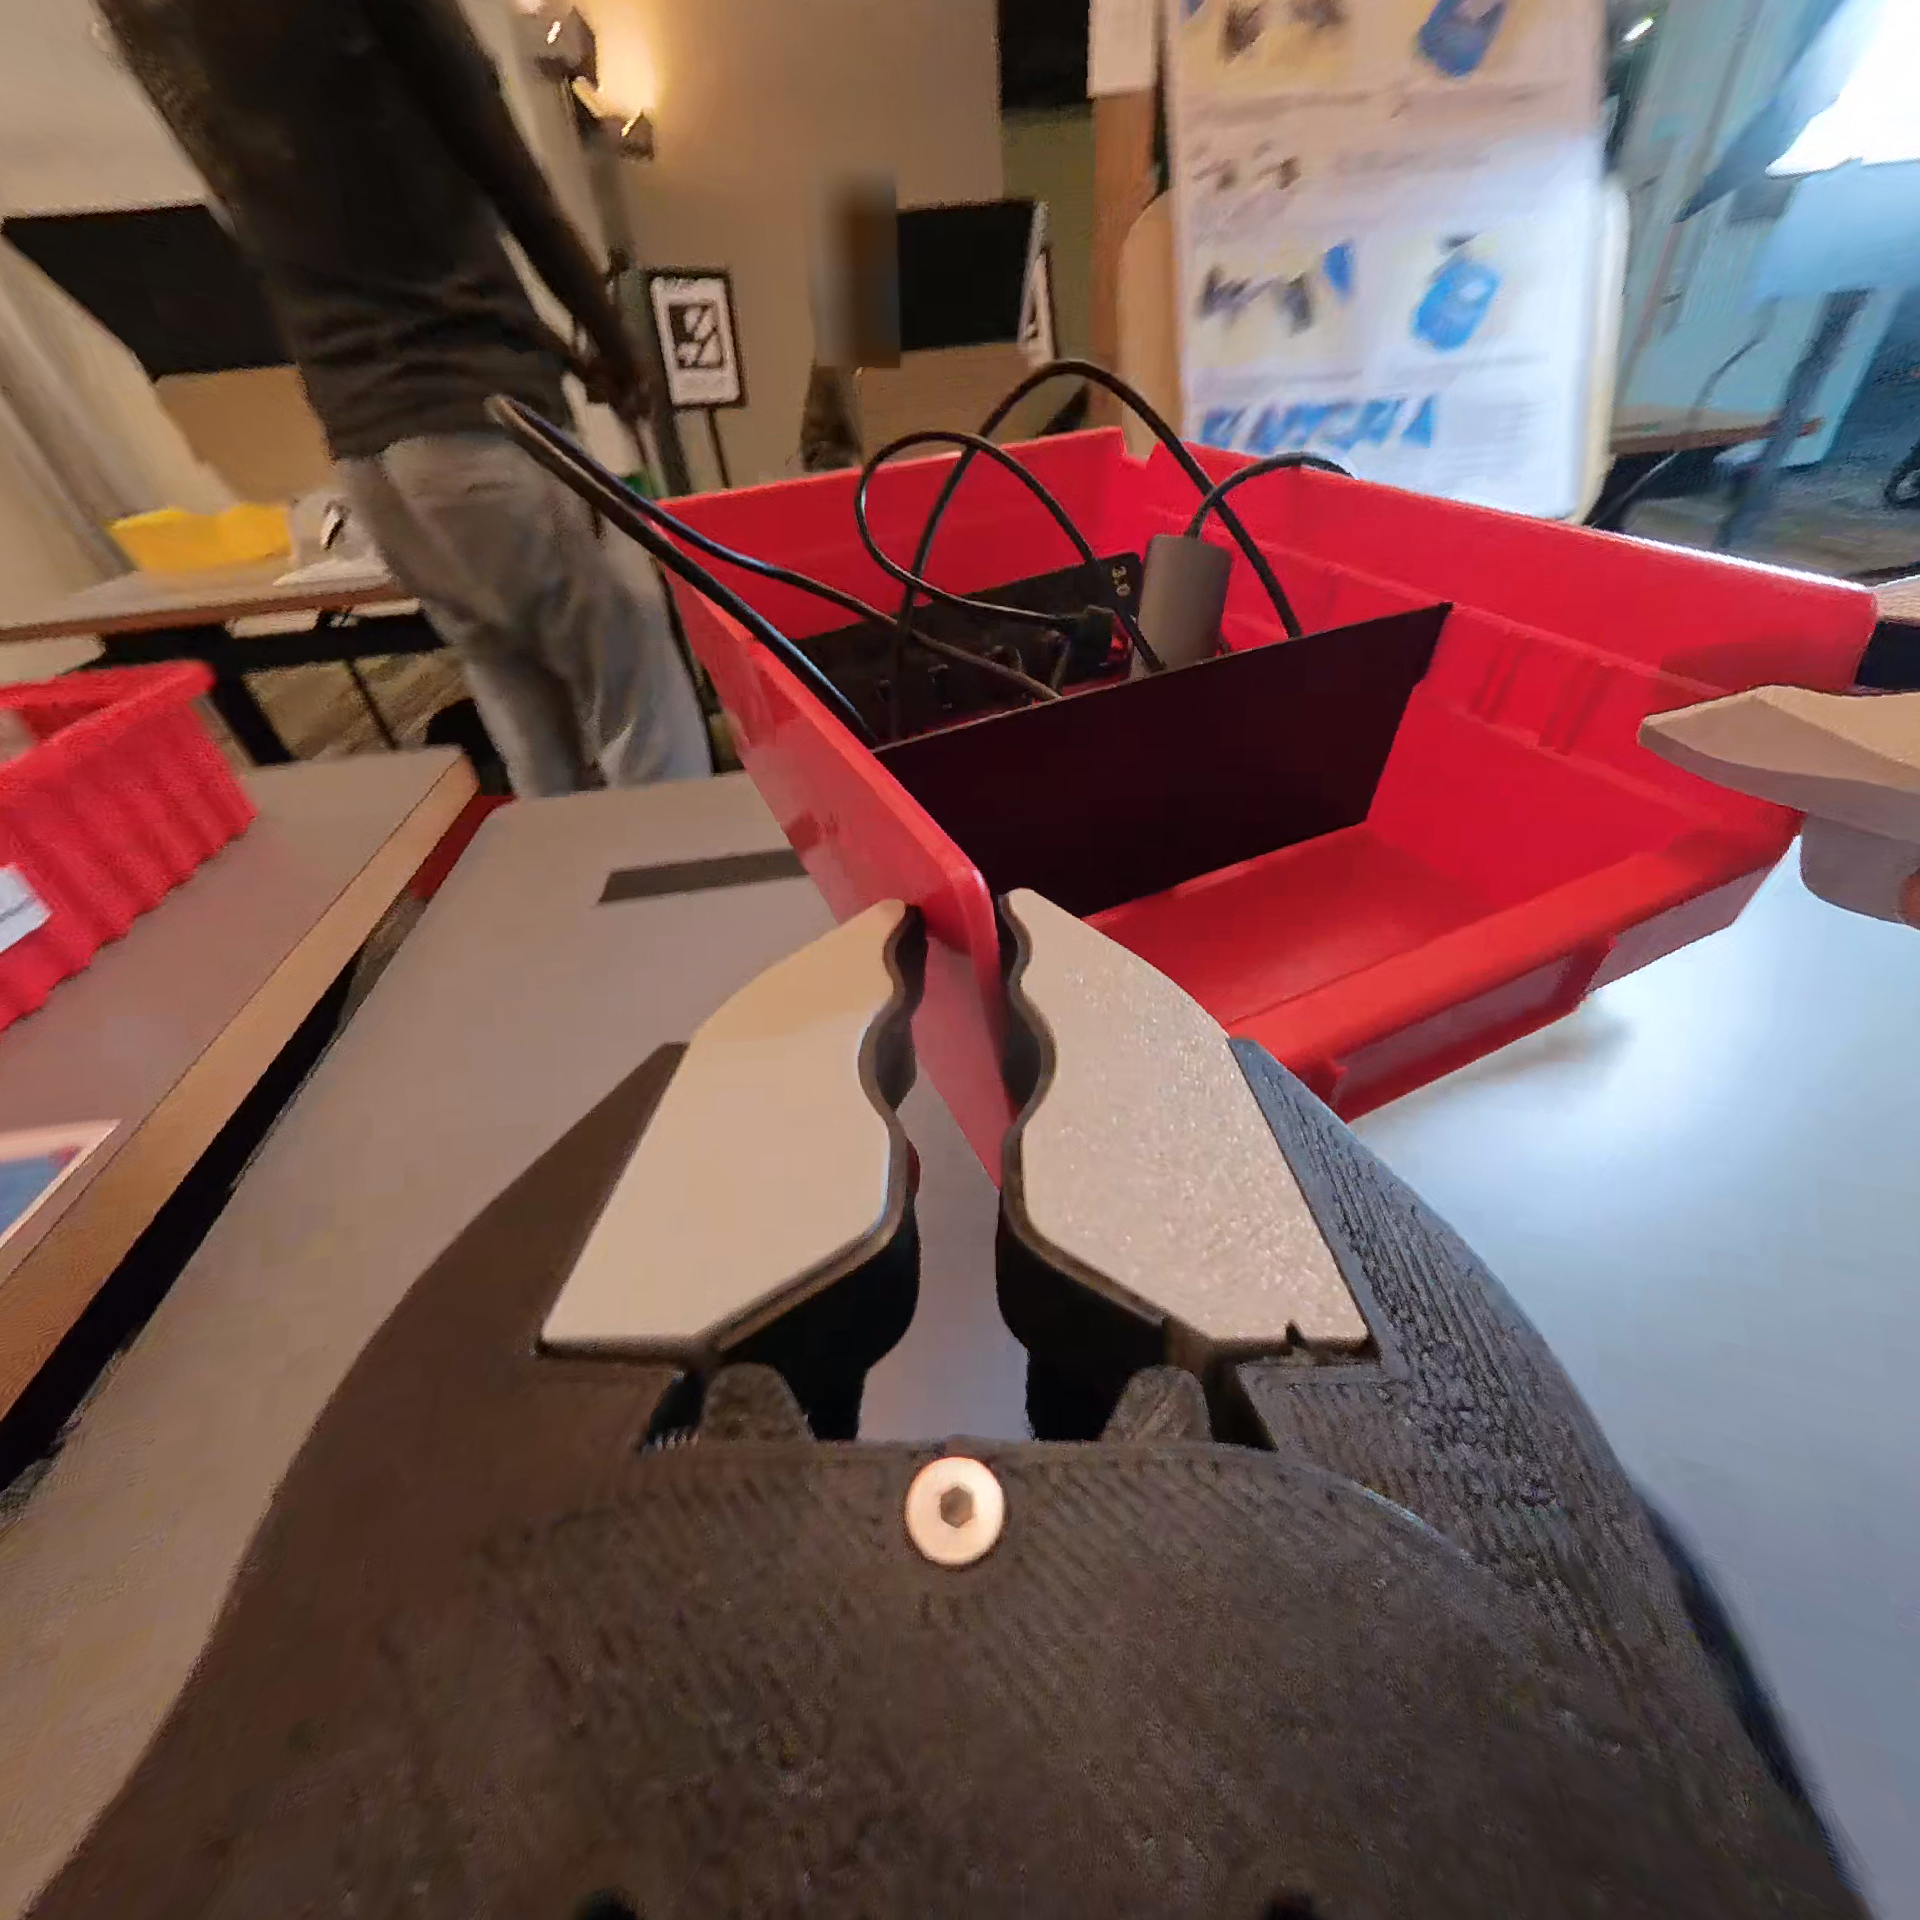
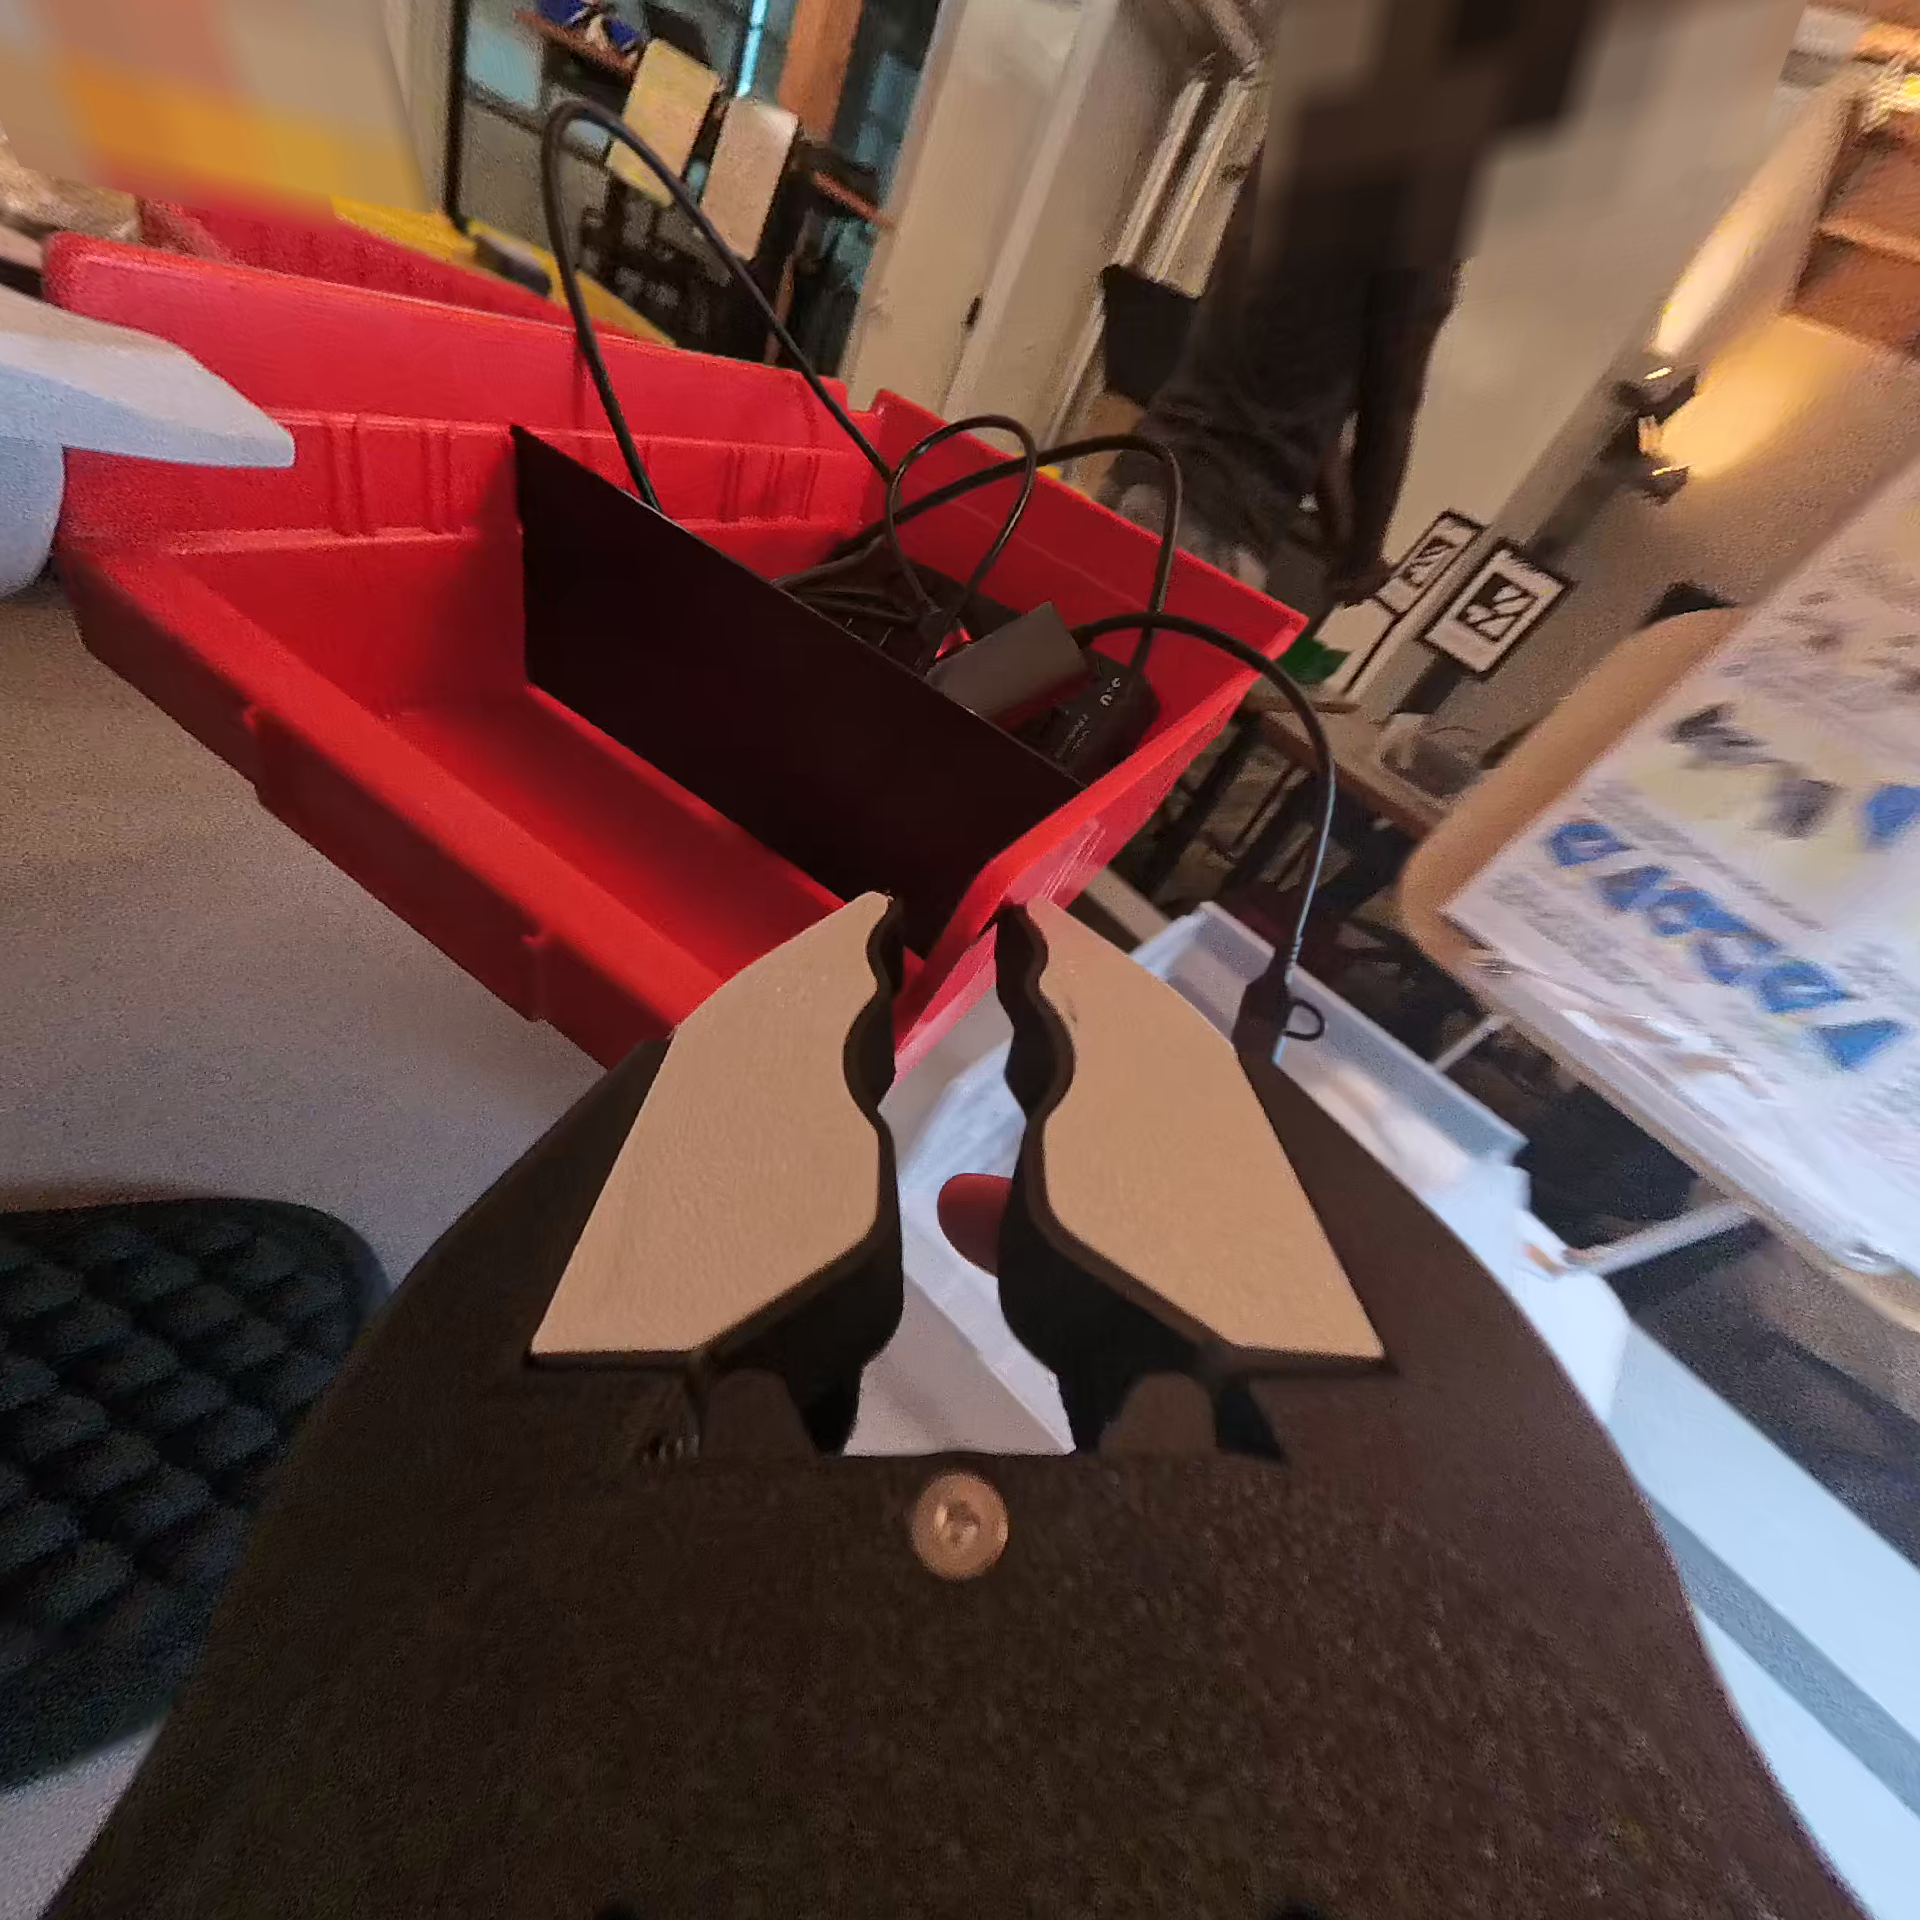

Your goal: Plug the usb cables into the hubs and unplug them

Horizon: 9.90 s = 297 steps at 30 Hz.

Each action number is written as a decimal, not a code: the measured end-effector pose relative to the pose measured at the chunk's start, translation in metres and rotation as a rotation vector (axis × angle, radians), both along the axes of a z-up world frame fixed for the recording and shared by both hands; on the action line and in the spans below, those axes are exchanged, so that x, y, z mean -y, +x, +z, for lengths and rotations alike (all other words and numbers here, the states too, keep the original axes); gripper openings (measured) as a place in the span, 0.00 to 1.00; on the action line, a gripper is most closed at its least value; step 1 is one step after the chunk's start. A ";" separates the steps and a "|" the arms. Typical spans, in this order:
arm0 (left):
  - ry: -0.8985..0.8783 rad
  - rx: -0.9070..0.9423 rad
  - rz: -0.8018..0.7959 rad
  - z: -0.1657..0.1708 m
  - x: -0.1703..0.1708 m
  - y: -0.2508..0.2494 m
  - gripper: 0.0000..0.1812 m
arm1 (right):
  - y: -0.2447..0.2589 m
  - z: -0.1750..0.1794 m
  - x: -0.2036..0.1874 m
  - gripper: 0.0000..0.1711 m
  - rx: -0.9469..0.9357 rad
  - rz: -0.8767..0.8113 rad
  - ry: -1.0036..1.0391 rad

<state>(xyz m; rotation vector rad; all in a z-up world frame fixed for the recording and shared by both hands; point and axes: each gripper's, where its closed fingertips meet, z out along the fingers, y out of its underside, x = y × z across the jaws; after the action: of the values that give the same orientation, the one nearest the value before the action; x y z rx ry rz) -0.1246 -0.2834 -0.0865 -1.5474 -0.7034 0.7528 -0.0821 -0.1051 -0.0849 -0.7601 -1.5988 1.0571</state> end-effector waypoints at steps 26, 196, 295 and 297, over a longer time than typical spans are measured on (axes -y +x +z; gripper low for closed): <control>-0.803 0.174 -0.453 -0.133 -0.052 -0.002 0.29 | -0.025 -0.172 -0.120 0.38 0.759 0.238 0.700; -0.170 0.046 -0.867 -0.057 -0.270 0.042 0.10 | 0.042 0.019 -0.331 0.04 0.246 -0.274 -0.006; -0.702 0.400 -0.293 -0.083 -0.168 -0.238 0.25 | 0.059 -0.119 -0.179 0.17 0.304 0.149 -0.300; -0.818 0.431 -0.329 -0.105 -0.173 -0.253 0.27 | 0.059 -0.124 -0.173 0.17 0.315 0.178 -0.299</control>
<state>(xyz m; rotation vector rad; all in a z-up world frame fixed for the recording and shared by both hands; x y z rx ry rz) -0.3779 -0.1109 -0.1916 -2.5496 -0.4303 0.4695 -0.0232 0.0679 -0.2087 -1.0396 -1.8217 1.3796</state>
